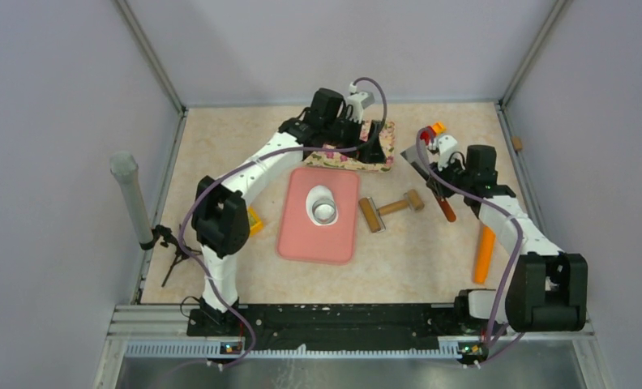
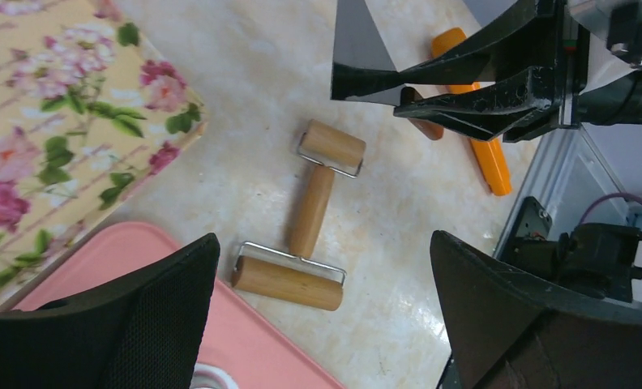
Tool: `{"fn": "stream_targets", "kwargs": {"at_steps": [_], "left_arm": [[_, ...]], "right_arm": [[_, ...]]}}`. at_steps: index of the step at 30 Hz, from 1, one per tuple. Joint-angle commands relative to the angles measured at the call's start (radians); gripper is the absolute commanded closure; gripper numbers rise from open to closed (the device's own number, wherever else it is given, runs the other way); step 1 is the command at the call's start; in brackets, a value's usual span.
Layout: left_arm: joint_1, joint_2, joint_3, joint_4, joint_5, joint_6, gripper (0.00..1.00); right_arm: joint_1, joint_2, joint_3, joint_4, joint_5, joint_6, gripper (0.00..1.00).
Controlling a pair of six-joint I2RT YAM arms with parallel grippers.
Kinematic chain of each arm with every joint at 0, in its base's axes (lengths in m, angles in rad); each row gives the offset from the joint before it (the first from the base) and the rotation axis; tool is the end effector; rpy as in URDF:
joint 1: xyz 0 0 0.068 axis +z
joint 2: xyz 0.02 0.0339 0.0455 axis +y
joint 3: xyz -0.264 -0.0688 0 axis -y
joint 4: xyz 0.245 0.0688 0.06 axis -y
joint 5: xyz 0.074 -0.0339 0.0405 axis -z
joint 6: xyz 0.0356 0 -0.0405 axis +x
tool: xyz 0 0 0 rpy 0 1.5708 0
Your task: Roll out the dumpling wrappers from the dough
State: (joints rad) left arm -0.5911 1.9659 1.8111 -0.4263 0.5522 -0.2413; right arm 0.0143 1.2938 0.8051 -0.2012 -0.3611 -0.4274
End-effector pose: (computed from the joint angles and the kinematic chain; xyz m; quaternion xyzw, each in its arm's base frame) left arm 0.3716 -0.2719 0.3214 0.2748 0.8113 -0.4041 0.3209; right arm 0.2749 0.0165 0.2371 -0.2696 0.8515 0.0730 0.4438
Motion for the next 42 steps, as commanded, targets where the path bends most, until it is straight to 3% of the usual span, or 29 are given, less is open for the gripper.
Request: {"fn": "stream_targets", "kwargs": {"at_steps": [1,7,14,19,24,32,38,42], "left_arm": [[-0.028,0.04,0.055,0.036,0.089,-0.051,0.01],[-0.044,0.059,0.028,0.084,0.109,-0.119,0.01],[-0.056,0.065,-0.007,0.131,0.125,-0.18,0.01],[-0.071,0.071,-0.039,0.156,0.131,-0.212,0.08],[-0.083,0.084,-0.062,0.178,0.15,-0.23,0.25],[-0.09,0.096,-0.065,0.15,0.114,-0.195,0.74],[-0.092,0.096,-0.076,0.138,0.098,-0.184,0.99],[-0.094,0.088,-0.088,0.133,0.068,-0.184,1.0]], "right_arm": [[-0.007,-0.083,-0.036,0.088,-0.162,-0.044,0.96],[0.016,-0.144,-0.079,0.097,-0.245,-0.09,0.96],[0.089,-0.152,-0.093,0.101,-0.24,-0.114,0.96],[0.136,-0.142,-0.093,0.117,-0.214,-0.107,0.95],[0.187,-0.117,-0.092,0.122,-0.188,-0.114,0.95],[0.206,-0.084,-0.093,0.119,-0.18,-0.125,0.95],[0.209,-0.08,-0.097,0.125,-0.172,-0.127,0.92],[0.21,-0.08,-0.1,0.126,-0.179,-0.128,0.78]]}}
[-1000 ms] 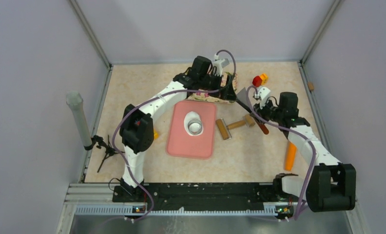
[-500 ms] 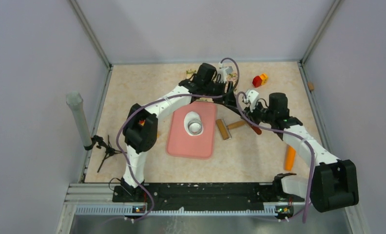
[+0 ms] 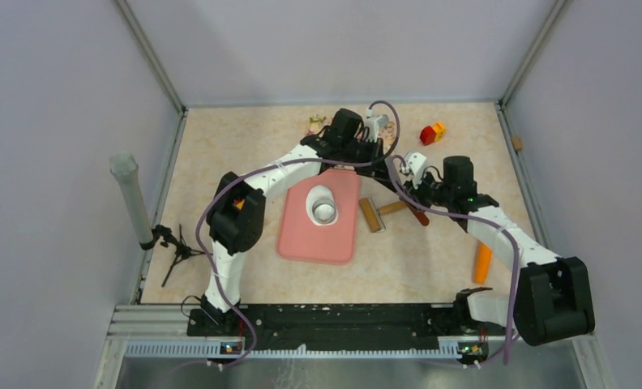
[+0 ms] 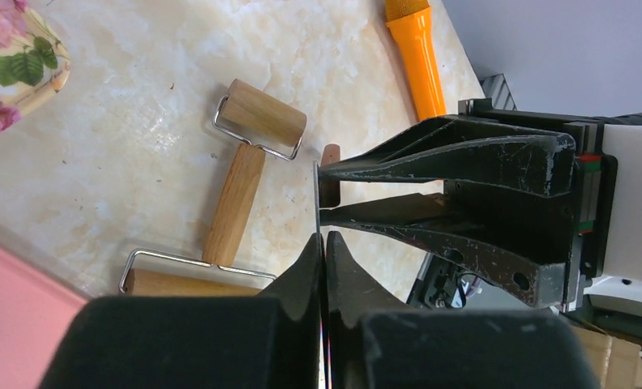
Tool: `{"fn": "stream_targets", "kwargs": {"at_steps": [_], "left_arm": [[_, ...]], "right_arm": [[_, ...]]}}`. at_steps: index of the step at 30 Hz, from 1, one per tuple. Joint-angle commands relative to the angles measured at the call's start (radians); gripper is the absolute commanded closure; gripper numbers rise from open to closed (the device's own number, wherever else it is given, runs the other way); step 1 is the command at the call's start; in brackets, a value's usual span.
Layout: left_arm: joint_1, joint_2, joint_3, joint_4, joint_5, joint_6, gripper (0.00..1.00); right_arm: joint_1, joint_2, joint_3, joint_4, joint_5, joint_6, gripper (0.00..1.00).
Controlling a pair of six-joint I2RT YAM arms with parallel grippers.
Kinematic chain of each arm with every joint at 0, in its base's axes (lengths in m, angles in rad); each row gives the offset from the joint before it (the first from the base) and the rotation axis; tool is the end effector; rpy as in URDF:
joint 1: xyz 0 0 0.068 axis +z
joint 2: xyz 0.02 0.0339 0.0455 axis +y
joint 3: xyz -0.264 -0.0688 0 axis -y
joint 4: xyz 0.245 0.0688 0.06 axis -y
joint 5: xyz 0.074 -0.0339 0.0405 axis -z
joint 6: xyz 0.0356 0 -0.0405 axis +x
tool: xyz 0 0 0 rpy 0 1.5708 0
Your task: Roll out the dumpling wrappers from the dough
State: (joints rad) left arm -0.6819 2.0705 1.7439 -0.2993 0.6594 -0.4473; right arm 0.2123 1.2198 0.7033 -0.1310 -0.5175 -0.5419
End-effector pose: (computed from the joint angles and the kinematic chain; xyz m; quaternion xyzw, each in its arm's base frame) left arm 0.3594 -0.3198 0.2636 0.2449 0.8195 -0.4739 0.2095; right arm 0.2461 0.0711 0.2293 -0.4247 0.7627 0.1553 0.4623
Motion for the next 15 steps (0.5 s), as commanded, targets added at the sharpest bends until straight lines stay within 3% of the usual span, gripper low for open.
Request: {"fn": "stream_targets", "kwargs": {"at_steps": [1,4,7,15], "left_arm": [[-0.002,-0.02,-0.026,0.006,-0.048,0.023,1.0],[-0.001,-0.04,-0.049,0.007,-0.07,0.029,1.0],[0.003,-0.069,-0.075,0.017,-0.079,0.033,1.0],[0.043,-0.157,-0.144,0.083,-0.076,-0.02,1.0]], "right_arm": [[0.012,-0.005,0.002,0.055,-0.027,-0.012,0.72],[0.006,-0.001,0.016,0.028,-0.052,-0.02,0.5],[-0.019,0.002,0.036,-0.015,-0.115,-0.024,0.36],[-0.088,0.002,0.015,-0.124,-0.228,-0.17,0.2]]}}
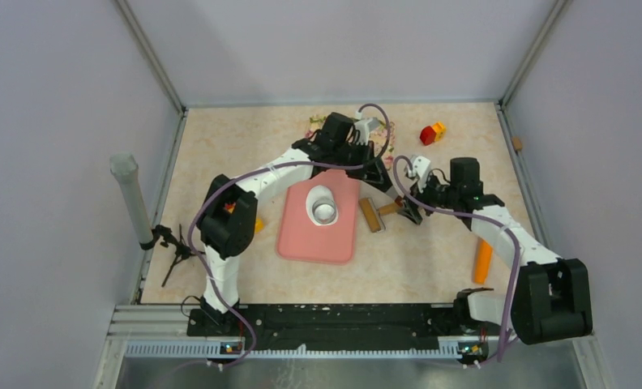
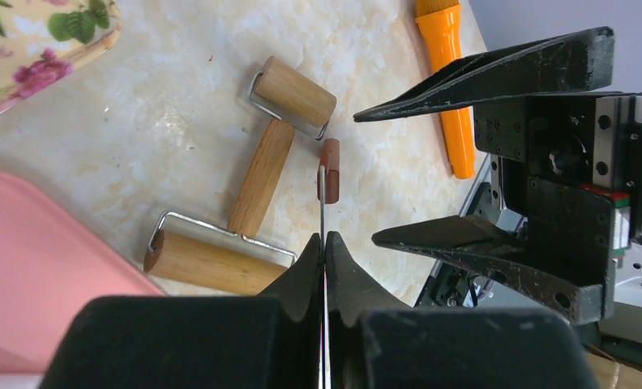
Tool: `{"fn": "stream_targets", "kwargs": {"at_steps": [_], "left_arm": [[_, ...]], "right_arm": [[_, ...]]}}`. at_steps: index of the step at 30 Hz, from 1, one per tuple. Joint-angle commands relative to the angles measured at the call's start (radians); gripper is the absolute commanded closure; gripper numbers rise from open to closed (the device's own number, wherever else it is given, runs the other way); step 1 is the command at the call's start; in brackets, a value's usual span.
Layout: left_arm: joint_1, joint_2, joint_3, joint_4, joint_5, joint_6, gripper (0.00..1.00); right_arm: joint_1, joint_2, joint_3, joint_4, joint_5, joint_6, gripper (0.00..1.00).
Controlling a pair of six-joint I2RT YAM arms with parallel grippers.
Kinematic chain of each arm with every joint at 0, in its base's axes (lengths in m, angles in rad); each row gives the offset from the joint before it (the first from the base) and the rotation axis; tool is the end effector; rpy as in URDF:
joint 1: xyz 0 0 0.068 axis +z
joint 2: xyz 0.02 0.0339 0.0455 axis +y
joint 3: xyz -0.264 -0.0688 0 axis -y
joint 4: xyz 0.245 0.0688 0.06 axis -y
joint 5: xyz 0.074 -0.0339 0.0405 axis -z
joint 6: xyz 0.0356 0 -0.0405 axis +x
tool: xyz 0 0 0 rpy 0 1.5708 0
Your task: Roll out the dumpling wrappers from the dough
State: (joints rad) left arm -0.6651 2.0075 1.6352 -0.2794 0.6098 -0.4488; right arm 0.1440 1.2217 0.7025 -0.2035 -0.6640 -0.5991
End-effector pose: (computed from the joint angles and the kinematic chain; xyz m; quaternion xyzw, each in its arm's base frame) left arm 0.3523 -0.3022 0.2569 0.2247 0.8355 -0.4520 0.2169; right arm 0.2430 0.0574 0.2246 -0.4378 0.7542 0.2017 0.4460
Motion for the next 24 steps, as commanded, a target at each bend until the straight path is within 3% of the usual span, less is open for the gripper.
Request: {"fn": "stream_targets", "kwargs": {"at_steps": [1,7,16,20,24], "left_arm": [[0.032,-0.106,-0.05,0.076,-0.028,-0.03,1.0],[0.048,-0.135,-0.115,0.123,-0.044,-0.064,1.0],[0.048,-0.134,-0.126,0.141,-0.032,-0.08,1.0],[0.048,-0.139,-0.129,0.141,-0.029,-0.079,1.0],[0.053,-0.156,-0.138,0.143,-0.029,-0.077,1.0]], "right_arm": [[-0.021,0.001,0.004,-0.055,-0.076,-0.144,0.2],[-0.018,0.038,-0.047,-0.025,-0.085,-0.213,0.17],[0.025,0.106,-0.116,0.229,-0.01,-0.102,0.21],[0.062,0.151,-0.111,0.307,0.069,-0.07,0.36],[0.063,0.207,-0.054,0.236,0.075,-0.072,0.59]]}}
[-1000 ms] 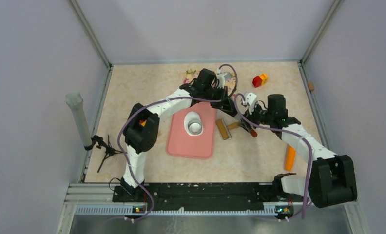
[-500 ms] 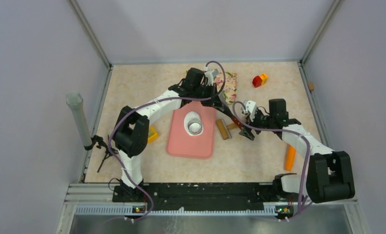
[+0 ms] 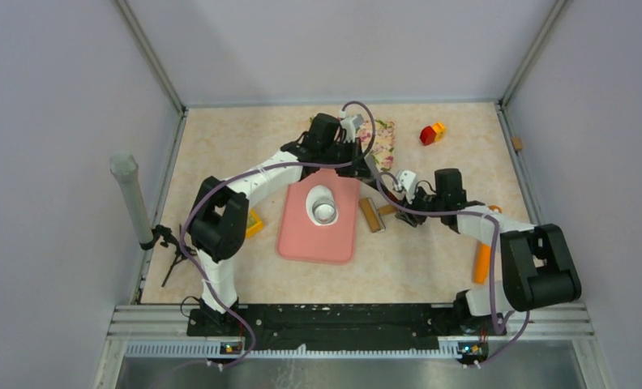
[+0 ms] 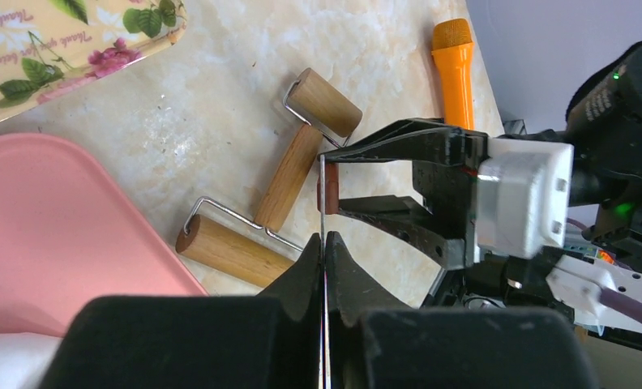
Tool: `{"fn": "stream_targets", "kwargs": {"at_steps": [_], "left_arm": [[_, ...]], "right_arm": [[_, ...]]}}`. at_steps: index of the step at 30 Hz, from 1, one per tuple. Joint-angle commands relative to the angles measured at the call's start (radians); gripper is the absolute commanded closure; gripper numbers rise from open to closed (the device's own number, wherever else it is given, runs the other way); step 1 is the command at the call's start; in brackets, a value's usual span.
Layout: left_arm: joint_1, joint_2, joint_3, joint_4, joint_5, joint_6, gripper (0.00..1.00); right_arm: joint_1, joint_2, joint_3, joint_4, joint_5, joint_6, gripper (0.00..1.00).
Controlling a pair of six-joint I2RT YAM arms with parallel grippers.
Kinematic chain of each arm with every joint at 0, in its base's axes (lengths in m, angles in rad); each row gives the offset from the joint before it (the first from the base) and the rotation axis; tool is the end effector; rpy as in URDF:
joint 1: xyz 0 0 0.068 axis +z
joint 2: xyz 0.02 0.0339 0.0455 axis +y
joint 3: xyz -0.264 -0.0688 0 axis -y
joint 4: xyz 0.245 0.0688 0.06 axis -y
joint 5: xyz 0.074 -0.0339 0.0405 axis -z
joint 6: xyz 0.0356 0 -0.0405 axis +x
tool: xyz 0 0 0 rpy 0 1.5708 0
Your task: Roll out the dumpling wrappers from the dough
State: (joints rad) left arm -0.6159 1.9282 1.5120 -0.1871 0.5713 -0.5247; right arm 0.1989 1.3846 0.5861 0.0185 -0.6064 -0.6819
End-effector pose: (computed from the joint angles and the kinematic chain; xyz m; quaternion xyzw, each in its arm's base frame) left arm 0.3532 -0.2735 0.2577 0.1696 0.8425 -0.4509 0.2410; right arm 0.2494 0.0710 0.1667 -0.4795 0.7477 0.1796 0.4228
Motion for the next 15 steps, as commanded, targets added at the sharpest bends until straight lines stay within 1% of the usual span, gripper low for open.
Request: {"fn": "stream_targets", "kwargs": {"at_steps": [1,8,9,10,12,13,15], "left_arm": [[0.006,-0.081,-0.016,0.054,0.012,-0.003,1.0],[0.023,-0.105,-0.043,0.08,0.025,-0.021,1.0],[0.023,-0.107,-0.047,0.083,0.025,-0.023,1.0],[0.025,-0.109,-0.05,0.084,0.026,-0.024,1.0],[0.027,-0.109,-0.05,0.084,0.029,-0.024,1.0],[0.026,-0.109,-0.05,0.084,0.032,-0.024,1.0],[0.028,-0.111,-0.05,0.083,0.038,-0.019,1.0]], "right_arm": [[0.007,0.053,0.068,0.003,0.012,0.01,0.59],[0.007,0.07,0.068,-0.012,-0.021,-0.004,0.63],[0.008,0.074,0.07,-0.015,-0.021,-0.007,0.66],[0.008,0.079,0.075,-0.028,-0.024,-0.011,0.72],[0.008,0.085,0.092,-0.078,-0.036,-0.032,0.93],[0.008,0.082,0.105,-0.102,-0.043,-0.041,1.0],[0.008,0.059,0.128,-0.146,-0.043,-0.054,1.0]]}}
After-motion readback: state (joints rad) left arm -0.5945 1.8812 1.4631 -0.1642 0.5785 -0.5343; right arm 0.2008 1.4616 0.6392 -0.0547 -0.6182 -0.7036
